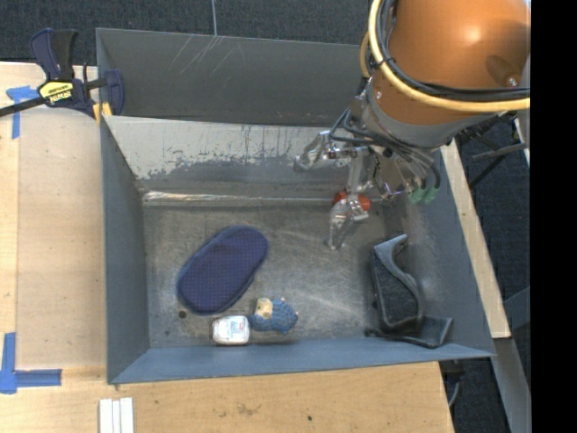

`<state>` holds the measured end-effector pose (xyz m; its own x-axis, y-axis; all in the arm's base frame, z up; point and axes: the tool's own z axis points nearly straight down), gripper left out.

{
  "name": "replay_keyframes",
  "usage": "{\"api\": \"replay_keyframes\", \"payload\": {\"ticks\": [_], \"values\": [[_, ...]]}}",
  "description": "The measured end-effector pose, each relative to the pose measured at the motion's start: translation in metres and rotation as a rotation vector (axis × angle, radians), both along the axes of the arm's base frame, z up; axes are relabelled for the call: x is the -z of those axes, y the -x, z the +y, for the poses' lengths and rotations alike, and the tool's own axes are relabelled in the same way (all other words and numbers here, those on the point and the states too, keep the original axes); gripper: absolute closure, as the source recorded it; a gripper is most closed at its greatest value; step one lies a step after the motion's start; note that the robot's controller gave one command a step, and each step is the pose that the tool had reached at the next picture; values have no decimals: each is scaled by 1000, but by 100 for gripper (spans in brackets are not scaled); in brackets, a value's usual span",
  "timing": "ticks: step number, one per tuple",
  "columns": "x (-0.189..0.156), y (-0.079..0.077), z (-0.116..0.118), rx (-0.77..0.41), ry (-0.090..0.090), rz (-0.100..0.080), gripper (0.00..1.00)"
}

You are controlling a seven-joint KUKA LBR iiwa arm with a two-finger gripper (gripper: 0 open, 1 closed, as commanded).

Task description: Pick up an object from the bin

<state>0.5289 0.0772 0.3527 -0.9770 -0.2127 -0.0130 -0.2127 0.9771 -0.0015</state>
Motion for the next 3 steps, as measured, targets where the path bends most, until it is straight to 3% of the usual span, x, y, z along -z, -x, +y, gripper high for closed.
{"api": "replay_keyframes", "payload": {"ticks": [1,2,3], "values": [[5,1,0,0,1,9,100],[5,1,0,0,0,9,100],[2,1,40,-153,0,6,100]]}}
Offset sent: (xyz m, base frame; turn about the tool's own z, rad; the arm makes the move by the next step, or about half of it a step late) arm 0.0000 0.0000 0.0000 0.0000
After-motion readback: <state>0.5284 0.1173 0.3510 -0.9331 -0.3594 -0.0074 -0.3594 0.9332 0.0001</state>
